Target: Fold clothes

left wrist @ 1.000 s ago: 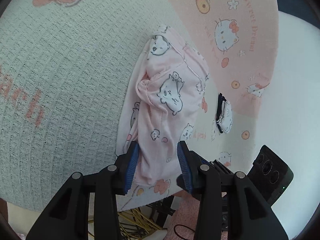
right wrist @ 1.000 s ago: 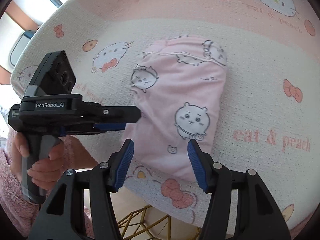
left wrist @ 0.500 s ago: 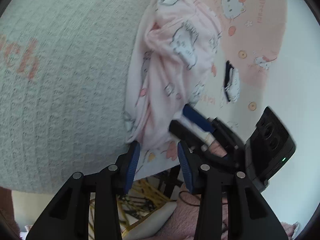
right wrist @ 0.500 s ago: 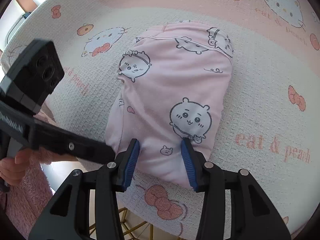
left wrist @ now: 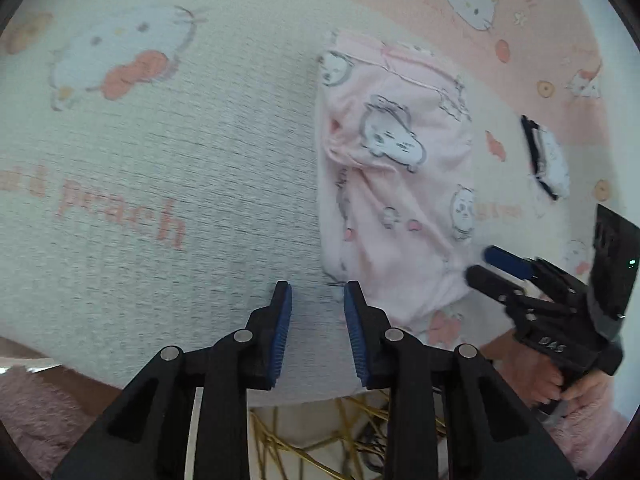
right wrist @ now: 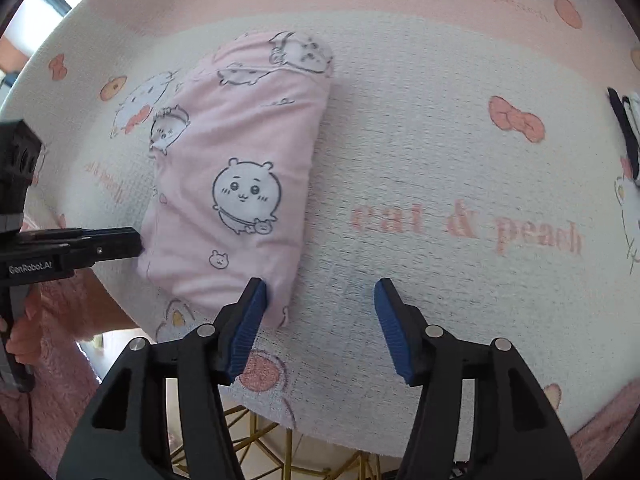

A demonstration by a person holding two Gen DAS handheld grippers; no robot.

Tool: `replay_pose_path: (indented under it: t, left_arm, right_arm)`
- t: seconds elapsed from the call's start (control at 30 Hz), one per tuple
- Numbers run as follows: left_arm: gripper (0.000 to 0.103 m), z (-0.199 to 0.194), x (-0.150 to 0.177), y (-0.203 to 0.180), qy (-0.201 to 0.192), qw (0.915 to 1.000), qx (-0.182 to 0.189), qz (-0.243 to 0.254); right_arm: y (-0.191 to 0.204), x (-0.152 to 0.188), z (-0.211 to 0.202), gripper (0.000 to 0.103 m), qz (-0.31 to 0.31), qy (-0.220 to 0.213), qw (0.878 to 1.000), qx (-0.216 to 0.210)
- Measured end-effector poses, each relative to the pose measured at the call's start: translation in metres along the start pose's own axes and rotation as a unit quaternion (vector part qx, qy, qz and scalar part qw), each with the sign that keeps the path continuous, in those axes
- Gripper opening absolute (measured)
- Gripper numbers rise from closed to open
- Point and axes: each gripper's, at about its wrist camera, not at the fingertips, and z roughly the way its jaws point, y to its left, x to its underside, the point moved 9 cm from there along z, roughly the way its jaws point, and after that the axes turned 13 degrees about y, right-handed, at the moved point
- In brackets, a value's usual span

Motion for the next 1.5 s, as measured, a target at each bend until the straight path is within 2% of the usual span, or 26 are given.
replay_pose_path:
  t: [0.07, 0.1, 0.2, 0.23, 0.27, 0.3, 0.37, 0.4, 0.43, 0.47, 0.5, 0.57, 0.6, 0.67, 0.77, 0.83, 0.9, 1.0, 1.07, 1.1, 1.13, 1.2, 1.33, 1.4, 1.47, 1.5]
  left_arm:
    - [0.028, -0.006, 0.0, -0.017, -0.013, 0.9988, 0.044, 0.016]
    - [0.028, -0.002, 0.001, -0.028, -0.01, 0.9984, 0.038, 0.04]
    - [0.032, 0.016, 0.004, -0.035, 0.004, 0.9946, -0.055, 0.089]
    - [0.036, 0.019, 0.003, -0.031, 0.006, 0.9944, -0.064, 0.084]
    - [0.036, 0.017, 0.002, -0.024, 0.007, 0.9965, -0.052, 0.065]
    - [0.037, 0.01, 0.0, -0.013, 0.001, 0.9967, -0.068, 0.044]
    - [0.034, -0.005, -0.003, 0.013, -0.02, 0.9917, -0.126, 0.009]
    - [0.032, -0.012, -0.005, 0.014, -0.032, 0.9954, -0.09, -0.003]
    - [0.032, -0.02, -0.008, 0.008, -0.044, 0.9987, -0.018, -0.014]
    - [0.032, -0.025, -0.01, 0.0, -0.052, 0.9983, 0.022, -0.015]
    - [0.033, -0.028, -0.012, -0.011, -0.057, 0.9975, 0.041, -0.008]
    - [0.033, -0.022, -0.016, -0.024, -0.049, 0.9983, 0.018, 0.023]
    - [0.034, -0.019, -0.015, -0.02, -0.045, 0.9987, 0.02, 0.014]
    - [0.037, -0.017, -0.009, -0.003, -0.04, 0.9976, 0.048, -0.029]
    - [0.037, -0.016, -0.001, 0.022, -0.034, 0.991, 0.09, -0.093]
    - [0.037, -0.015, 0.006, 0.034, -0.025, 0.9841, 0.122, -0.127]
    - [0.039, -0.01, 0.02, 0.029, -0.008, 0.9791, 0.154, -0.133]
    - [0.04, 0.009, 0.036, 0.014, 0.009, 0.9785, 0.16, -0.13]
    - [0.039, 0.011, 0.026, -0.002, -0.021, 0.9814, 0.146, -0.123]
    - [0.02, 0.01, 0.02, -0.013, -0.04, 0.982, 0.141, -0.119]
    - [0.011, 0.007, 0.014, -0.015, -0.052, 0.9837, 0.129, -0.114]
    - [0.012, -0.003, 0.003, -0.006, -0.071, 0.9861, 0.099, -0.113]
    - [0.012, -0.046, -0.022, 0.04, -0.13, 0.982, 0.016, -0.136]
    - [0.013, -0.059, -0.019, 0.063, -0.136, 0.9759, 0.021, -0.169]
    - [0.017, -0.056, -0.011, 0.079, -0.116, 0.9709, 0.065, -0.199]
    - [0.027, -0.05, -0.006, 0.078, -0.107, 0.9688, 0.085, -0.207]
  right_arm:
    - [0.003, -0.006, -0.009, 0.057, -0.006, -0.022, 1.0, 0.0]
    - [0.009, -0.008, -0.012, 0.057, -0.015, -0.03, 0.999, -0.005]
    - [0.029, -0.007, 0.0, 0.056, -0.047, -0.009, 0.999, 0.0]
    - [0.029, -0.004, 0.007, 0.056, -0.058, 0.004, 0.998, 0.026]
    - [0.023, -0.001, 0.012, 0.056, -0.063, 0.014, 0.997, 0.049]
    - [0.017, -0.001, 0.011, 0.06, -0.058, 0.016, 0.997, 0.045]
    - [0.005, -0.006, 0.0, 0.06, -0.034, 0.001, 0.999, 0.032]
    - [0.0, -0.01, -0.007, 0.061, -0.024, -0.009, 0.999, 0.032]
    - [-0.006, -0.014, -0.013, 0.061, -0.015, -0.019, 0.999, 0.032]
    - [-0.008, -0.017, -0.017, 0.061, -0.009, -0.026, 0.999, 0.026]
    - [0.0, -0.019, -0.014, 0.061, -0.014, -0.021, 1.0, 0.001]
    - [0.017, -0.016, 0.003, 0.06, -0.024, 0.005, 1.0, -0.02]
    - [0.023, -0.013, 0.013, 0.062, -0.034, 0.014, 0.999, -0.008]
    - [0.034, -0.007, 0.018, 0.063, -0.061, 0.012, 0.998, 0.015]
    - [0.042, -0.005, 0.018, 0.061, -0.062, 0.017, 0.998, -0.021]
    - [0.041, -0.01, 0.018, 0.05, -0.038, 0.007, 0.998, -0.05]
    - [0.042, -0.015, 0.019, 0.038, -0.025, 0.005, 0.997, -0.07]
    - [0.043, -0.014, 0.02, 0.025, -0.027, 0.007, 0.997, -0.067]
    - [0.039, -0.012, 0.022, 0.022, -0.016, 0.008, 0.997, -0.08]
    - [0.038, -0.011, 0.022, 0.02, -0.011, 0.007, 0.996, -0.088]
    - [0.039, -0.008, 0.02, 0.018, -0.008, 0.005, 0.995, -0.098]
    - [0.049, -0.007, 0.017, 0.016, -0.007, -0.005, 0.993, -0.122]
    - [0.105, 0.011, 0.006, 0.016, -0.064, 0.003, 0.983, -0.172]
    - [0.141, 0.018, 0.004, 0.016, -0.101, 0.015, 0.976, -0.191]
    - [0.141, 0.016, -0.011, 0.016, -0.122, -0.022, 0.983, -0.138]
    - [0.139, 0.013, -0.018, 0.016, -0.129, -0.042, 0.985, -0.108]
